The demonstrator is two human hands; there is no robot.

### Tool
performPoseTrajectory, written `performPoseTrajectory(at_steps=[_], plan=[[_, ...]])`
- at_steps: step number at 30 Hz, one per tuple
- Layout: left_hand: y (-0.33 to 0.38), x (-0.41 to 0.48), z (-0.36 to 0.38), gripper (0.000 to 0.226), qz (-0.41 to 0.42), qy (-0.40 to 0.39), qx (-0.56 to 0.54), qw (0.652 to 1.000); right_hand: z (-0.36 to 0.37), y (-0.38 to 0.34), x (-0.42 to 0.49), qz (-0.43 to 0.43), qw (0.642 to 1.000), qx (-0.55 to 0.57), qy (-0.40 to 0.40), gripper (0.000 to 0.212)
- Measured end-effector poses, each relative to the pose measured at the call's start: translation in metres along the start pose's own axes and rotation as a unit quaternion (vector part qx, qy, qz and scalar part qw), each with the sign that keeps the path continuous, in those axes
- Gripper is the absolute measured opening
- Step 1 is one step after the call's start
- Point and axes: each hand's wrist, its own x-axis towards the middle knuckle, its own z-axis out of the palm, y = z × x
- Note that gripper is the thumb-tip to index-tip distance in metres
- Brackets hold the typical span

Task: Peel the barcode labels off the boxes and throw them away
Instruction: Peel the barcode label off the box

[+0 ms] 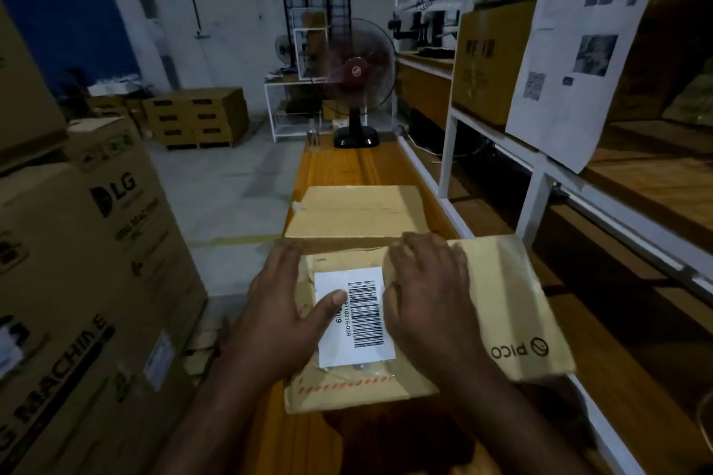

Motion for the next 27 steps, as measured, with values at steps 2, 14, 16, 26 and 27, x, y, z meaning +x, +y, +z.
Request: performPoseTrajectory(at_steps=[2, 14, 16, 26, 27], plan=[[0.004, 0.001, 0.0, 0.07, 0.043, 0.0, -0.003, 0.999, 0.003, -0.012, 0.0, -0.032, 0.999, 0.022, 0.002, 0.048], [0.0, 0.012, 0.004, 0.039, 0.096, 0.037, 0.038, 0.994, 0.014, -0.018, 0.003, 0.01, 0.996, 0.075, 0.044, 0.019], [0.005, 0.015, 0.004, 0.026, 0.086, 0.05, 0.019, 0.995, 0.015, -0.017, 0.002, 0.017, 0.995, 0.083, 0.048, 0.019], [0.017, 0.027, -0.001, 0.013, 0.041, 0.021, 0.033, 0.998, 0.02, -0.011, 0.004, 0.043, 0.989, 0.123, 0.071, 0.018], [0.017, 0.028, -0.001, 0.015, 0.042, 0.017, 0.034, 0.998, 0.021, -0.012, 0.004, 0.046, 0.989, 0.12, 0.068, 0.022]])
